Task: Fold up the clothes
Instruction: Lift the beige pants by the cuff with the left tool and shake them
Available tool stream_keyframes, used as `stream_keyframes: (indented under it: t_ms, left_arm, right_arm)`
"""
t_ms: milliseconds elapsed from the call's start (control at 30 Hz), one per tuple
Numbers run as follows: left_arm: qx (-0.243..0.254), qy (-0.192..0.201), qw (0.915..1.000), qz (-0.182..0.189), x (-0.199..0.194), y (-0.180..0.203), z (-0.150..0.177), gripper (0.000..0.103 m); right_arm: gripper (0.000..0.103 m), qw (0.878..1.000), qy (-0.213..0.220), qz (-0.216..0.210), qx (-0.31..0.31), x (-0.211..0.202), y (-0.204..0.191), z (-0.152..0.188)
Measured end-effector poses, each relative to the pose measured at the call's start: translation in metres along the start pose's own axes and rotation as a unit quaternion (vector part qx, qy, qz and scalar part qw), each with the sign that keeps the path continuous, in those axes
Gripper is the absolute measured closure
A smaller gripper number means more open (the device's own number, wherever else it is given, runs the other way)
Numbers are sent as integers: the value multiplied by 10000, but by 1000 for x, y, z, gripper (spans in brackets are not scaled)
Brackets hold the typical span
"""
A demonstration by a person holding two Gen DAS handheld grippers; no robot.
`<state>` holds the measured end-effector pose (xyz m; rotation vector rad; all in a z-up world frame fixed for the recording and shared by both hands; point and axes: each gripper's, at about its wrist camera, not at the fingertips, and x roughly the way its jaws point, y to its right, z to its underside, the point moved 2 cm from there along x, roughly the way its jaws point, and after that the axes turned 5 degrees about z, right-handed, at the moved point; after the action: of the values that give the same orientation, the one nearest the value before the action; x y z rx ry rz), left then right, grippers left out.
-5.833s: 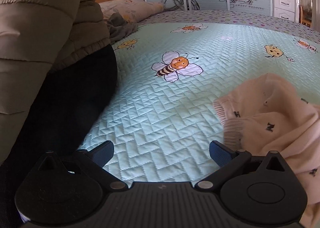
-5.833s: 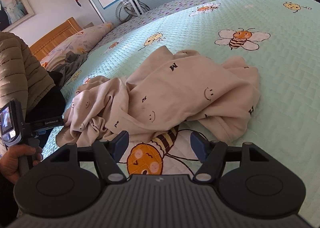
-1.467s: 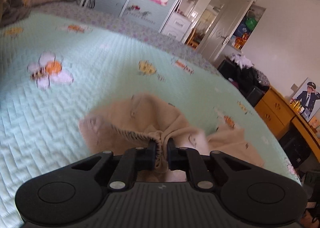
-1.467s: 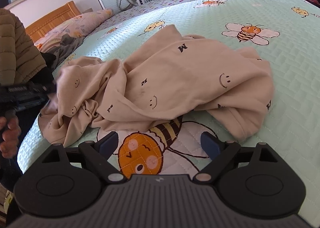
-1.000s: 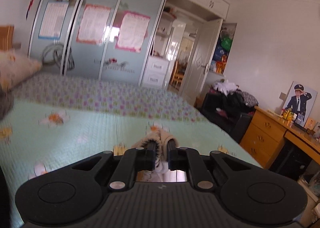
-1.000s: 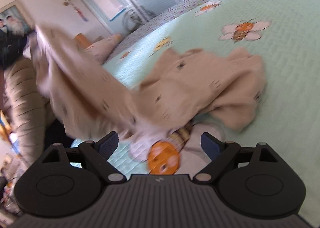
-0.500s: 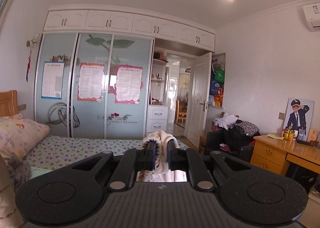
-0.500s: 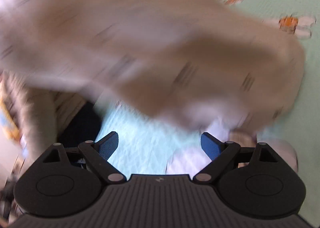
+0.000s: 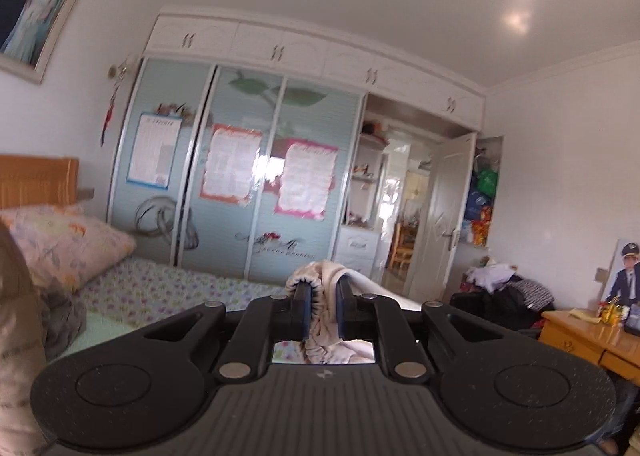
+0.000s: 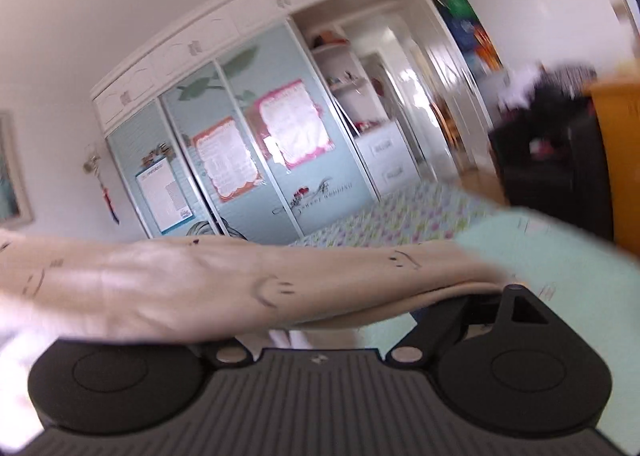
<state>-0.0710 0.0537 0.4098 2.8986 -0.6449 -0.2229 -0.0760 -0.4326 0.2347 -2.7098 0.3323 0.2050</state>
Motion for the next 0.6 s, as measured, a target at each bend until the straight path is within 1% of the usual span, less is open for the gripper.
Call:
stream_keyframes:
  t_ms: [33,100,133,167,200,267,300,367,400,433,467,500,533,567,600]
  left_arm:
    - [-12,-214,9997,-81,11,-10,20,86]
    - [-150,-806,9963,-252,32,-30,70,83]
    - [-236,-1118,9929,-336,42,-40,96,82]
    - [-369,-1473,9875,-418,52,-53,127,82]
    - [-481,-1851,9803,-499,60,-66,158,82]
    - [-599,-2583,9620,-656,72,-89,218,82]
    - [-586,-2849,9540,-727,72,-97,241,82]
    - [-441,-3216,9419,-860,65,-107,278,82]
    - [-368,-3397,9352,-926,62,-112,297,82]
    - [-328,-3482,9321,-947,55,-116,308,81]
    - [-318,-3484,9322,-932,46,-120,315,79]
    - [-345,-3482,9325,-899,37,-123,318,73]
    - [-391,-3454,9335,-881,28,-126,320,68]
    - [-420,-3404,9349,-916,18,-129,322,65]
    - [-450,-3353,9359,-980,10,-132,324,58]
  right_arm:
    - [9,9998,-81,56,-171,-7,8,1]
    - [8,9982,-408,158,-399,-14,21,25]
    - [8,9961,-739,202,-431,-13,29,46]
    - [9,9927,-1090,245,-451,-10,36,67]
    - [9,9881,-1467,307,-354,-10,41,95]
    - [12,9766,-2119,362,-26,-15,49,154]
    - [16,9721,-2321,300,134,-26,48,179]
    - [17,9617,-2698,159,453,-50,43,230]
    - [17,9597,-2757,115,534,-59,40,244]
    - [17,9591,-2768,69,594,-73,35,258]
    - [17,9587,-2769,25,656,-84,33,265]
    - [17,9582,-2769,-18,719,-95,30,271]
    - [17,9577,-2766,-34,796,-100,31,273]
    - [17,9571,-2762,-46,876,-105,31,276]
    - [17,9576,-2735,-46,910,-106,32,276]
